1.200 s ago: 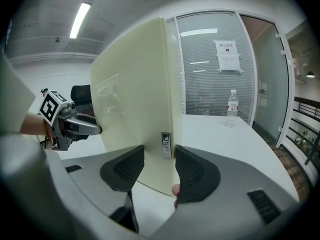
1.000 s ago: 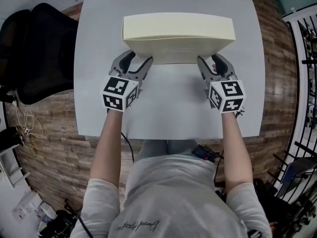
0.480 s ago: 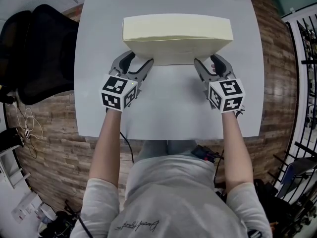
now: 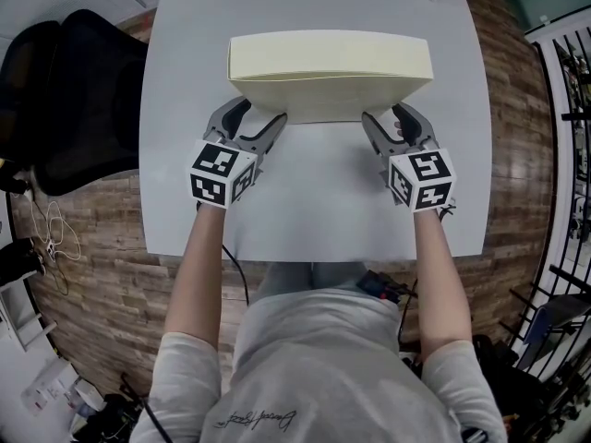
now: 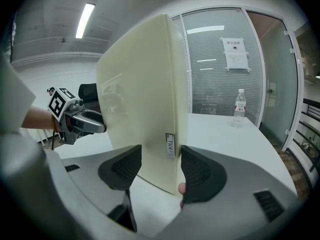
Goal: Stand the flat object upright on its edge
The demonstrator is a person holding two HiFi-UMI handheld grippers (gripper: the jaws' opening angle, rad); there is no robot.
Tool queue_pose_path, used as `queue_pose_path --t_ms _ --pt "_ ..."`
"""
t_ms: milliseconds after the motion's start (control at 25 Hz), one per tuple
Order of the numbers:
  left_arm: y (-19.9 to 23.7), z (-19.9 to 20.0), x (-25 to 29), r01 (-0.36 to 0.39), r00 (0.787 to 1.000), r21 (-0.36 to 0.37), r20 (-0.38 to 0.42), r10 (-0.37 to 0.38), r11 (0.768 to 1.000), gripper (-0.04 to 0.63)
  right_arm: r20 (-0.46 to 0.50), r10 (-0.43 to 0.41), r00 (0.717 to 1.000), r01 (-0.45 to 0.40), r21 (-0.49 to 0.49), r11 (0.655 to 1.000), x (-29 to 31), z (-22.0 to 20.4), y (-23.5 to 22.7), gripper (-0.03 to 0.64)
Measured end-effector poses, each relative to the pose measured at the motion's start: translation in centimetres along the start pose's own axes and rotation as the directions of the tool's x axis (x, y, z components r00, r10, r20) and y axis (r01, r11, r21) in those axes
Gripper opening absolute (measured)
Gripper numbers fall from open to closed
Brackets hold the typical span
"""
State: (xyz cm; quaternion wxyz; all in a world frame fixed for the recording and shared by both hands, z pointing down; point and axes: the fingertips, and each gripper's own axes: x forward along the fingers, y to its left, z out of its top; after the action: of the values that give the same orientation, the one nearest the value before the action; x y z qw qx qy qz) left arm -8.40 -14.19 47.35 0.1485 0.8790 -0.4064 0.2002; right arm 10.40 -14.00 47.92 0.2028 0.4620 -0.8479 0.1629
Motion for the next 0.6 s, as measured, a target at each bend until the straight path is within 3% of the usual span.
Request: queue_pose_path --t_ms 600 --pt "0.2 -0.4 -0.1 -0.004 1.000 0.007 -0.022 0.005 1.000 0.288 -0.023 -0.016 1.000 0.016 0.002 1.000 0.2 -1.0 -0.3 0.267"
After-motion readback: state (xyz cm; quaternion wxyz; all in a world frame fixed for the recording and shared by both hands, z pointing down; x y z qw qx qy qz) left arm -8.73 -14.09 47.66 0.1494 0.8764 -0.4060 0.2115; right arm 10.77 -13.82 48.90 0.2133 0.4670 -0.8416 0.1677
